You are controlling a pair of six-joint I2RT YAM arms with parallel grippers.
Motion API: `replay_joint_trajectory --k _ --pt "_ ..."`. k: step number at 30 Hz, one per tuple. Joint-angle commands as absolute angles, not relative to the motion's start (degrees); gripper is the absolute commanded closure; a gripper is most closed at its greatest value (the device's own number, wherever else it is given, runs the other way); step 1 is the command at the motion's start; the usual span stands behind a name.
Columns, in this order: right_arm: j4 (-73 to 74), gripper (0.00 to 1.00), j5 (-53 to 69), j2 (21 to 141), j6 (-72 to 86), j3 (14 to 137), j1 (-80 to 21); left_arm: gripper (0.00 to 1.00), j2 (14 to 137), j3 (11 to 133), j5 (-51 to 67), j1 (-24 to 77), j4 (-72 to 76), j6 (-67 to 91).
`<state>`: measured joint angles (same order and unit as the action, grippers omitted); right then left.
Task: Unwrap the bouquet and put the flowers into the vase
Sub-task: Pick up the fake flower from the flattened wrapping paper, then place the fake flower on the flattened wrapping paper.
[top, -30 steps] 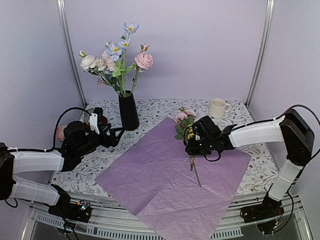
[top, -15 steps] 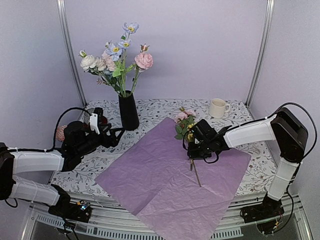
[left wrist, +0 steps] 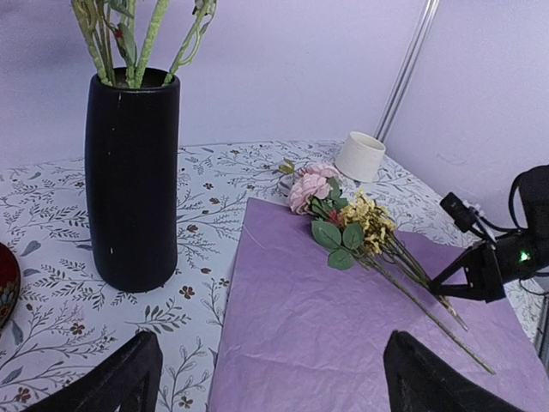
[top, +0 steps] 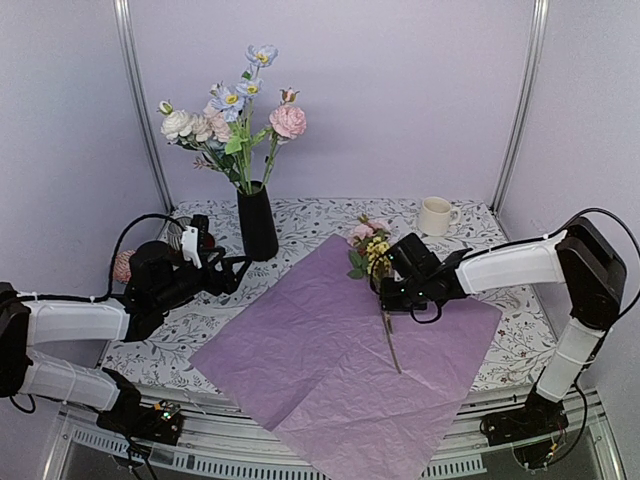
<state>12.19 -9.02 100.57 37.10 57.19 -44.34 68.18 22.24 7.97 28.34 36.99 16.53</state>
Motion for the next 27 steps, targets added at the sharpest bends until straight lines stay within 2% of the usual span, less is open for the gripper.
replay_joint_trajectory --k 1,16,21,27 --pt "13.05 0.93 -13.75 95.56 37.05 55.96 -43.95 0.08 68.12 23.34 8.21 28.99 37.30 15.84" --pt "17.37 0.91 -18.11 90.03 38.99 47.21 -42.96 0.08 68.29 23.42 8.02 29.20 37.32 15.73" --pt "17.64 0.73 -17.50 88.32 38.32 46.63 -42.96 0.08 68.36 23.38 7.91 29.18 37.26 15.69" --pt "18.11 0.72 -12.85 85.72 33.90 48.29 -42.90 0.08 68.68 23.51 7.81 29.23 37.35 15.65"
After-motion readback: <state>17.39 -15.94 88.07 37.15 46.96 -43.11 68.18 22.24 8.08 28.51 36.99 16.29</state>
